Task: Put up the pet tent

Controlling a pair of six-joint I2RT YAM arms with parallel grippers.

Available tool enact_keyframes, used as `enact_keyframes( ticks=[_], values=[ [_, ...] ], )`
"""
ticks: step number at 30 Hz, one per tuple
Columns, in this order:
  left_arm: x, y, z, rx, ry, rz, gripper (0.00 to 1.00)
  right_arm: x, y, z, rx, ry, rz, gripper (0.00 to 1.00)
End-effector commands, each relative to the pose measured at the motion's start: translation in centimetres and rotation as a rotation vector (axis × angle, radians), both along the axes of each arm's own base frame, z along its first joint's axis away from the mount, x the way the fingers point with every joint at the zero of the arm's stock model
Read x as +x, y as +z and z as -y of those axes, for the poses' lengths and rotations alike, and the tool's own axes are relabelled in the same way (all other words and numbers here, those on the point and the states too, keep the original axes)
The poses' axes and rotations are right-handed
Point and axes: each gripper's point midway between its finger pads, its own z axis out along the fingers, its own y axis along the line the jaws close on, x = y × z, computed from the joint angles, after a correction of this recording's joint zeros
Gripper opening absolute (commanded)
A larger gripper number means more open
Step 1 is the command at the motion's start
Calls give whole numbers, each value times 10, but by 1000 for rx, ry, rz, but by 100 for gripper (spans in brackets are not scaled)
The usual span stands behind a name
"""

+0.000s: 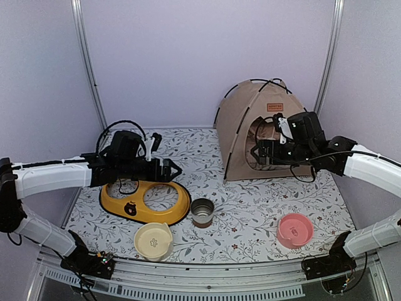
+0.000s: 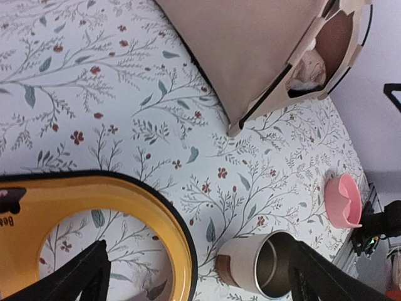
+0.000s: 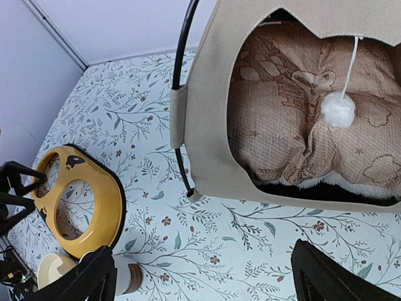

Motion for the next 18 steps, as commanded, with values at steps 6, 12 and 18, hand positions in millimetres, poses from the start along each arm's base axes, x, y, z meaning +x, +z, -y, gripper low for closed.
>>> enact_keyframes(
  ticks=[6, 12, 18],
  values=[
    [-8, -24, -15, -95, 135, -116, 99, 4, 57, 1, 131, -26, 165, 99],
    [-6, -45, -20, -86, 188, -153, 99, -1, 72, 11, 146, -48, 199, 99],
    [-3, -62, -18, -121, 245, -224, 99, -9, 86, 32, 170, -114, 246, 99]
  ],
)
